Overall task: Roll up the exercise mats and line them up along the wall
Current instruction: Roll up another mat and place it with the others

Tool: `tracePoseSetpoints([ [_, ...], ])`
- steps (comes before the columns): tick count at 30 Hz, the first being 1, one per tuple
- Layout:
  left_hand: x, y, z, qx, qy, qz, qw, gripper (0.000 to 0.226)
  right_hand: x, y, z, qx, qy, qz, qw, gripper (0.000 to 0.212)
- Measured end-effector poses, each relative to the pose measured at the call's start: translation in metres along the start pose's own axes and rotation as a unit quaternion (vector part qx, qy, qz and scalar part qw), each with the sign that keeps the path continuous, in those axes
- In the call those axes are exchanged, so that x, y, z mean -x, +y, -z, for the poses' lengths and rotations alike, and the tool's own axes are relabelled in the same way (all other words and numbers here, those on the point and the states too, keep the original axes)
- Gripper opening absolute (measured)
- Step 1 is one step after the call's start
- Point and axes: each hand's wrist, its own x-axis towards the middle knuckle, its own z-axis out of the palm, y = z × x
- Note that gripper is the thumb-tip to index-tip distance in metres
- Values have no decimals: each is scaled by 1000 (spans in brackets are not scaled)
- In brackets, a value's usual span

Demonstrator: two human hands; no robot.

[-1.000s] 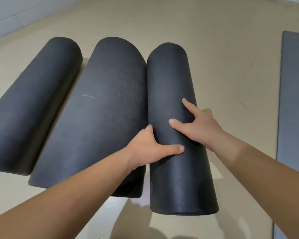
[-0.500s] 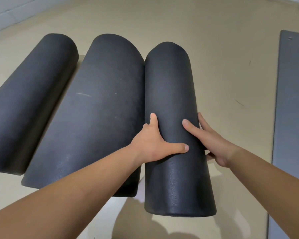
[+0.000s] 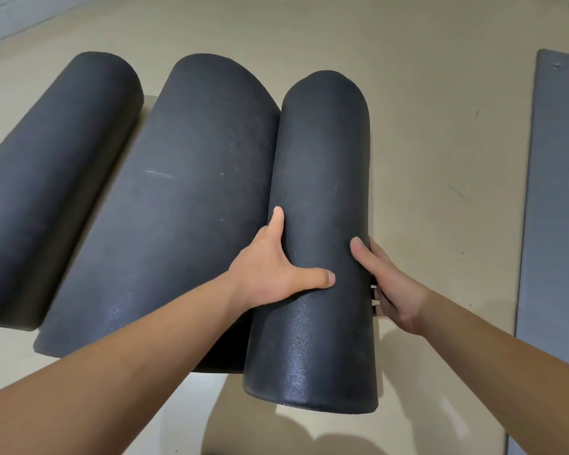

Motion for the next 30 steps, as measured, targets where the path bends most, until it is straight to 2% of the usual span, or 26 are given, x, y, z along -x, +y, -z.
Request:
tracePoseSetpoints([
  [4, -7, -2, 5, 33, -11, 2, 999, 162, -2, 1, 2, 6, 8, 2, 1000, 108],
  [7, -7, 2, 11, 30, -26, -5, 999, 157, -3, 3, 5, 16, 40, 10, 999, 105],
  [11, -5, 14, 2, -45, 48, -43, 997, 115, -1, 8, 18, 19, 82, -7, 996, 114],
  [12, -3, 17, -4, -62, 53, -35, 996, 117, 1, 10, 21, 18, 78, -16, 997, 114],
  [15, 2, 23, -22, -88, 29, 7, 996, 147, 6, 14, 27, 9, 65, -28, 997, 109],
  [17, 2, 25, -28, -82, 42, 18, 996, 150, 6, 16, 28, 1, 66, -25, 997, 104],
  [20, 2, 22, -26, -2, 42, 17, 999, 144, 9, 16, 21, -27, 62, -31, 997, 87],
  [22, 1, 16, -22, 68, 34, 8, 997, 117, 13, 16, 13, -42, 53, -26, 997, 80],
  [23, -1, 13, -20, 98, 21, 2, 995, 113, 16, 15, 11, -45, 54, -21, 997, 78],
  [26, -9, 9, -23, 184, -41, -14, 982, 124, 28, 15, 18, -43, 92, 9, 995, 74],
  [30, -18, 4, -43, 254, -116, -12, 960, 107, 54, 15, 64, 7, 157, 51, 986, 80],
])
